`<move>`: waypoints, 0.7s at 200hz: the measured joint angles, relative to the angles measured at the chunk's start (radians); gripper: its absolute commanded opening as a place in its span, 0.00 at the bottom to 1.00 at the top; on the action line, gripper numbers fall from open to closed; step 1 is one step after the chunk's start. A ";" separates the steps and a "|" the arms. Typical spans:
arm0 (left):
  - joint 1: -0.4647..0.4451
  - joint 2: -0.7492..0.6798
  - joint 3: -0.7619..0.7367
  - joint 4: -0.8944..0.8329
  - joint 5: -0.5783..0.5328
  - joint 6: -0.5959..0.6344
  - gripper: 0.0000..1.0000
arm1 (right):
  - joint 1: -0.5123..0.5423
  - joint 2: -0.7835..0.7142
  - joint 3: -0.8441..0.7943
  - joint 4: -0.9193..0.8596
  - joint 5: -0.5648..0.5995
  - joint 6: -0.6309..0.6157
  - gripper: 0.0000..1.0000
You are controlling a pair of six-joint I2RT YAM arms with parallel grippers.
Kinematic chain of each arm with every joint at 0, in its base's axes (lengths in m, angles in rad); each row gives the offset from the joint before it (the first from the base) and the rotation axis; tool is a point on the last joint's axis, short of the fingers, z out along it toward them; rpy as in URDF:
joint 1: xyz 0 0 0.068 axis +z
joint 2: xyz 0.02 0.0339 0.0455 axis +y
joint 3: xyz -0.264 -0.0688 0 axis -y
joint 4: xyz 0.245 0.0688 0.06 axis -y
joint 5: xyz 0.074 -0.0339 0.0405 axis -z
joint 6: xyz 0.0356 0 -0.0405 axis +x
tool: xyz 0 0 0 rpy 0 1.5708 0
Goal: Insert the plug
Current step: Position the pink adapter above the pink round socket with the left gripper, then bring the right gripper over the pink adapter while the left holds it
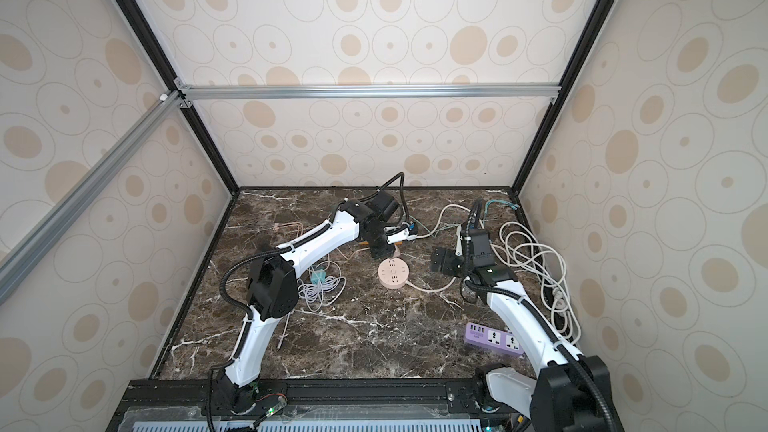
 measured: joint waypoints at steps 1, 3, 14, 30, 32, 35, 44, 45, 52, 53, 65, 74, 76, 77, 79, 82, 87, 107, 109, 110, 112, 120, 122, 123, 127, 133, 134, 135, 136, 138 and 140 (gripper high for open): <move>0.000 0.002 0.004 -0.003 -0.002 0.002 0.00 | 0.000 0.003 0.000 0.000 -0.002 0.002 1.00; -0.001 0.006 0.010 -0.009 -0.003 0.006 0.00 | 0.000 0.009 0.000 0.000 -0.005 0.005 1.00; -0.003 0.026 0.044 -0.036 -0.009 0.022 0.00 | -0.003 0.033 0.000 0.000 -0.021 0.020 1.00; -0.006 0.052 0.082 -0.063 -0.013 0.038 0.00 | -0.007 0.067 0.000 0.006 -0.044 0.040 1.00; -0.006 0.055 0.086 -0.066 -0.014 0.040 0.00 | -0.008 0.071 0.000 0.007 -0.047 0.042 1.00; -0.006 0.058 0.092 -0.071 -0.014 0.042 0.00 | -0.009 0.078 0.000 0.008 -0.051 0.046 0.99; -0.006 0.067 0.105 -0.085 -0.016 0.048 0.00 | -0.011 0.100 0.001 0.008 -0.062 0.057 0.98; -0.006 0.067 0.106 -0.086 -0.016 0.048 0.00 | -0.011 0.103 0.001 0.008 -0.064 0.059 0.98; -0.006 0.071 0.111 -0.097 -0.018 0.052 0.00 | -0.011 0.117 0.001 0.009 -0.072 0.066 0.97; -0.006 0.071 0.112 -0.099 -0.018 0.052 0.00 | -0.011 0.120 0.001 0.009 -0.073 0.068 0.97; -0.006 0.072 0.115 -0.117 -0.021 0.056 0.00 | -0.012 0.140 0.001 0.013 -0.079 0.085 0.95; -0.006 0.072 0.118 -0.128 -0.026 0.059 0.00 | -0.013 0.151 0.001 0.018 -0.082 0.097 0.95; -0.006 0.072 0.119 -0.131 -0.028 0.060 0.00 | -0.013 0.153 0.001 0.019 -0.082 0.100 0.94; -0.006 0.072 0.119 -0.132 -0.029 0.060 0.00 | -0.013 0.154 0.001 0.020 -0.083 0.101 0.94; -0.006 0.072 0.120 -0.134 -0.029 0.060 0.00 | -0.013 0.155 0.001 0.021 -0.083 0.103 0.94; -0.006 0.072 0.121 -0.137 -0.031 0.061 0.00 | -0.013 0.157 0.001 0.023 -0.083 0.108 0.94; -0.006 0.072 0.122 -0.140 -0.034 0.062 0.00 | -0.014 0.161 0.001 0.024 -0.084 0.111 0.94; -0.006 0.072 0.122 -0.155 -0.034 0.070 0.00 | -0.015 0.171 0.001 0.030 -0.086 0.122 0.93; -0.006 0.072 0.122 -0.156 -0.034 0.071 0.00 | -0.015 0.171 0.001 0.030 -0.086 0.123 0.93; -0.006 0.072 0.122 -0.158 -0.034 0.071 0.00 | -0.015 0.172 0.001 0.030 -0.086 0.124 0.93; -0.006 0.072 0.122 -0.159 -0.033 0.072 0.00 | -0.015 0.172 0.001 0.030 -0.086 0.125 0.93; -0.006 0.073 0.122 -0.162 -0.029 0.073 0.00 | -0.015 0.173 0.001 0.030 -0.086 0.126 0.93; -0.006 0.074 0.122 -0.163 -0.029 0.074 0.00 | -0.015 0.173 0.001 0.030 -0.086 0.127 0.93; -0.007 0.074 0.122 -0.163 -0.029 0.074 0.00 | -0.015 0.173 0.001 0.030 -0.086 0.127 0.93; -0.007 0.074 0.122 -0.163 -0.027 0.075 0.00 | -0.015 0.173 0.001 0.030 -0.086 0.128 0.93; -0.007 0.075 0.122 -0.165 -0.026 0.076 0.00 | -0.015 0.173 0.001 0.031 -0.086 0.129 0.93; -0.007 0.076 0.122 -0.165 -0.026 0.076 0.00 | -0.015 0.173 0.001 0.031 -0.086 0.129 0.93; -0.007 0.076 0.122 -0.165 -0.026 0.076 0.00 | -0.015 0.173 0.001 0.031 -0.086 0.129 0.93; -0.007 0.076 0.122 -0.165 -0.026 0.076 0.00 | -0.015 0.173 0.001 0.031 -0.086 0.129 0.93; -0.008 0.077 0.122 -0.165 -0.026 0.076 0.00 | -0.015 0.173 0.001 0.031 -0.086 0.130 0.93; -0.008 0.078 0.122 -0.165 -0.026 0.077 0.00 | -0.016 0.173 0.001 0.031 -0.086 0.130 0.93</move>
